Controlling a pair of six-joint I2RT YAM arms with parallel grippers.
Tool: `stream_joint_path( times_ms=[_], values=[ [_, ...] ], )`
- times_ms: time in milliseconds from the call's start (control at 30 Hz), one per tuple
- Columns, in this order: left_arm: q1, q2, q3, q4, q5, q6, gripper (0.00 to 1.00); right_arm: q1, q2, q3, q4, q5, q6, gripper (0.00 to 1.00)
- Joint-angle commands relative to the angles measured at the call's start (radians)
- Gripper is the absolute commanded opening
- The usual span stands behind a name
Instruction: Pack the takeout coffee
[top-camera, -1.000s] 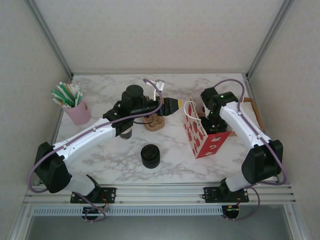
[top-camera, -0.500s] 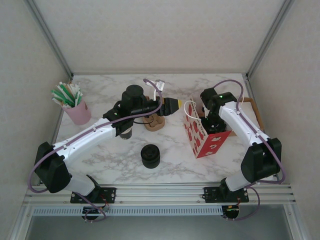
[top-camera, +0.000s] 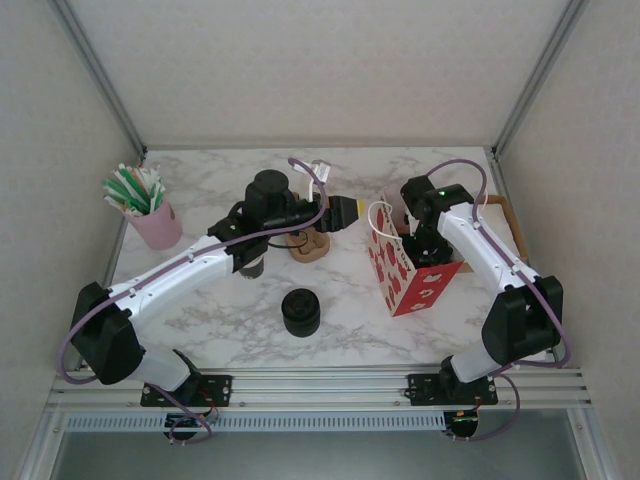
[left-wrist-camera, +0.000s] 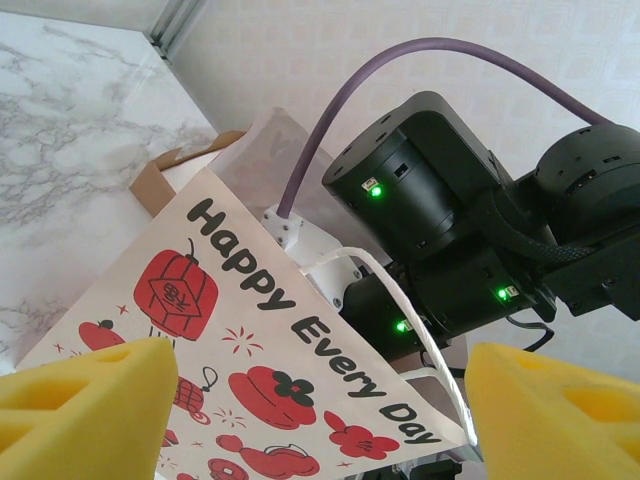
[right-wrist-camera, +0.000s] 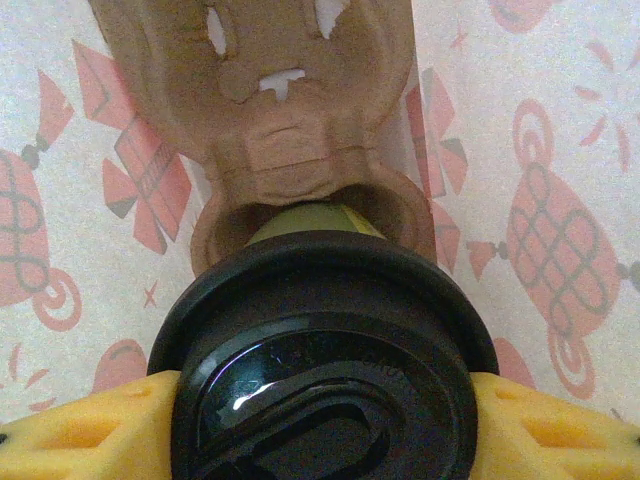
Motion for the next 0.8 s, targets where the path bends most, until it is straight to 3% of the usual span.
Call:
stream_joint_path(
  times_ms=[0, 767],
  values=[
    [-0.005, 0.005, 0.031, 0.01, 0.012, 0.011, 0.76, -0.005, 0.003, -0.007, 0.008, -0.01, 0.001, 0.64],
    [-0.005, 0.013, 0.037, 0.01, 0.012, 0.012, 0.76, -0.006, 0.011, -0.01, 0.012, -0.011, 0.001, 0.65]
  ],
)
